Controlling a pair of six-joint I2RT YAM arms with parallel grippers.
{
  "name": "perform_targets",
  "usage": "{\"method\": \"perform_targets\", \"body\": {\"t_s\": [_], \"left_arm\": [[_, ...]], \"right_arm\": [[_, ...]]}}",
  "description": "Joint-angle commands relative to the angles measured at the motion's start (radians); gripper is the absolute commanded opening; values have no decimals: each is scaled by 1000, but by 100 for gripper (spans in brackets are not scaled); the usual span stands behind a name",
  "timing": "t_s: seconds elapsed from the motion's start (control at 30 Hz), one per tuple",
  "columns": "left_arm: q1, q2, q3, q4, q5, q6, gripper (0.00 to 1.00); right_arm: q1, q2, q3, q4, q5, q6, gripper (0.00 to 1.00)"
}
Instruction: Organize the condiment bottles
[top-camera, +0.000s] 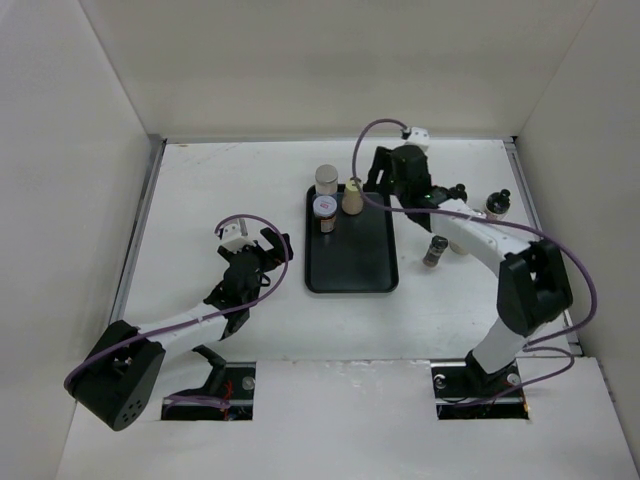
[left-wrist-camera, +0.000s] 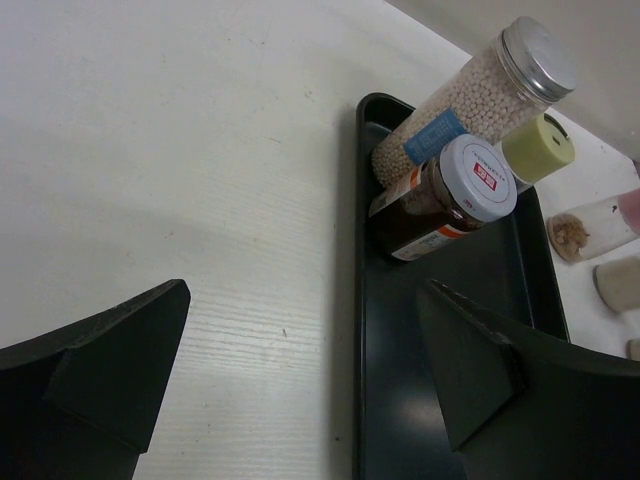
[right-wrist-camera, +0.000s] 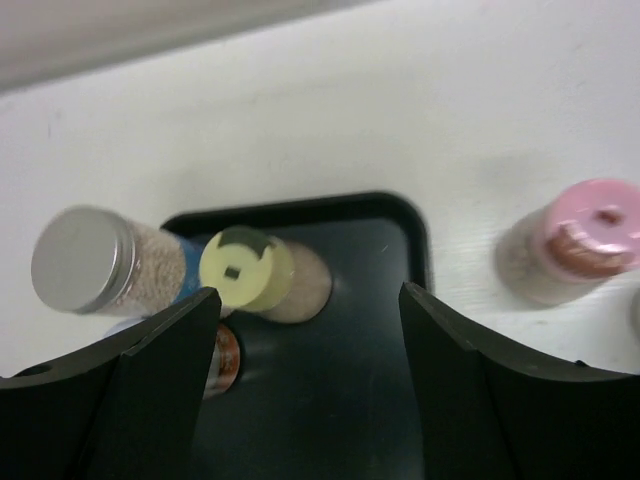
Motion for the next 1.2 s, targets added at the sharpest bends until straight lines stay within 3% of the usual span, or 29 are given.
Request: {"method": "perform_targets", "body": {"t_s": [0.0,0.2,0.5,0.9,1.07,1.13,1.17], "left_arm": [[-3,-5,-1,52,8,-10,100],[-8,-2,-1,52,8,-10,100],[-9,2,2,52,8,-10,100],[-9,13,5,53,8,-10,100],[-12,5,3,53,8,-10,100],[-11,7,3,53,8,-10,100],[-12,8,3,53,8,-10,100]], "right_arm": [[-80,-70,-37,65,-10,17,79],[-183,-39,-35,4,71,-15,80],[-220,87,61,-80,83,-43,78],[-221,110,83,-62,125,-69,44],[-217,79,68,-73,148,-80,45],[-217,77,57,-79,145,-77,52],[-217,77,49,-84,143,-74,61]]}}
